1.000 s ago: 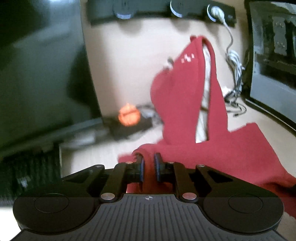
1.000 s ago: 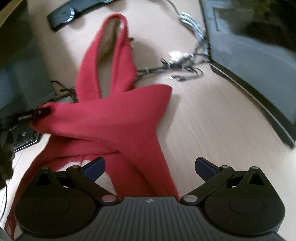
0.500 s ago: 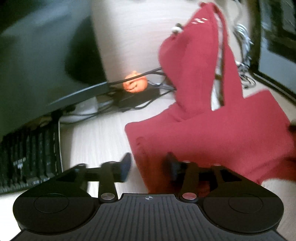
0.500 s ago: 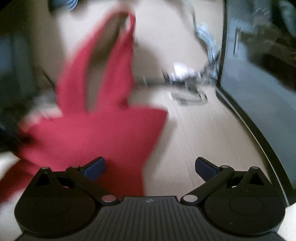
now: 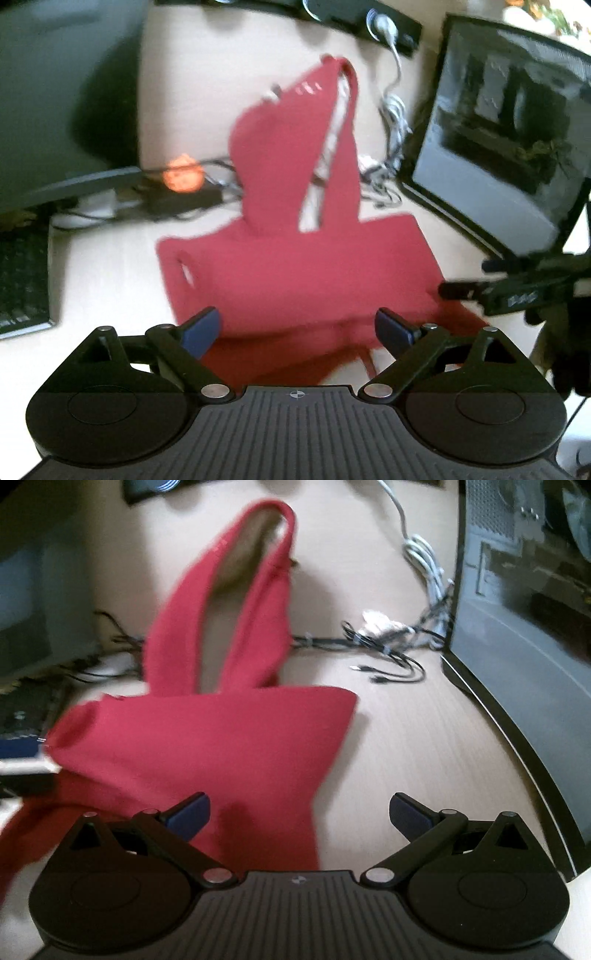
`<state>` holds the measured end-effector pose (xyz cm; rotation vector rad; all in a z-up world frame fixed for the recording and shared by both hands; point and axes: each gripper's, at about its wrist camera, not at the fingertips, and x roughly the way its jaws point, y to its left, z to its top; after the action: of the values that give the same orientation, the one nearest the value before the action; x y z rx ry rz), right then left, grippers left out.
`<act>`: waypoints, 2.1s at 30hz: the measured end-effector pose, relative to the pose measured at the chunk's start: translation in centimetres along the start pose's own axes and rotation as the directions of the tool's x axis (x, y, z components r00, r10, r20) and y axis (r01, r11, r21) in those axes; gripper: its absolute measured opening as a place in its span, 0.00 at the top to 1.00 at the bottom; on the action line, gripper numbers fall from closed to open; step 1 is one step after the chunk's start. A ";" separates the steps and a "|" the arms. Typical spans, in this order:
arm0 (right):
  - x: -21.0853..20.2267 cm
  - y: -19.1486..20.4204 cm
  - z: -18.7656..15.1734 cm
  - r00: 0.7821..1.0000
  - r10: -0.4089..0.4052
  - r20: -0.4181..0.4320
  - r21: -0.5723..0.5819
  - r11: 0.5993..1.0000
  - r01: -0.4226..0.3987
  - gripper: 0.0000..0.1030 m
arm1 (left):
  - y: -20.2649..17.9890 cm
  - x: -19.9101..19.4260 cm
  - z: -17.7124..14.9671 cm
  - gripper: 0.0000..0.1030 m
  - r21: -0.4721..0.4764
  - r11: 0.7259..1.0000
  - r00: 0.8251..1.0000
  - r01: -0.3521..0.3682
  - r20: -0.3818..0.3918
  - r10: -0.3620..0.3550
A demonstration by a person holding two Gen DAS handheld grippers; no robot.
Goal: Fold clothes
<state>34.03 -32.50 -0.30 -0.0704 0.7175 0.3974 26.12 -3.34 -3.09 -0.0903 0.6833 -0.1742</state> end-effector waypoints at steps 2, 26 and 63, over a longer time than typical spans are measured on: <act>-0.2 0.5 -0.5 0.999 0.031 -0.009 -0.009 0.999 -0.031 0.00 | 0.0 1.2 -1.0 0.07 -0.039 0.999 0.999 -0.012 -0.045 0.010; 3.4 1.3 -4.3 0.998 0.007 -0.062 -0.027 1.000 -0.009 0.00 | -2.3 3.7 -3.7 0.00 0.080 0.991 0.993 -0.111 -0.037 0.114; -13.5 3.3 -14.2 0.949 -0.311 -0.047 -0.014 0.951 0.310 0.00 | -1.4 -15.5 -11.3 0.00 0.324 0.945 0.995 -0.038 -0.070 0.064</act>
<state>14.66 -36.76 -1.96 -0.1969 0.7398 0.0958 6.99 -2.04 -1.98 0.2504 0.7282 -0.2385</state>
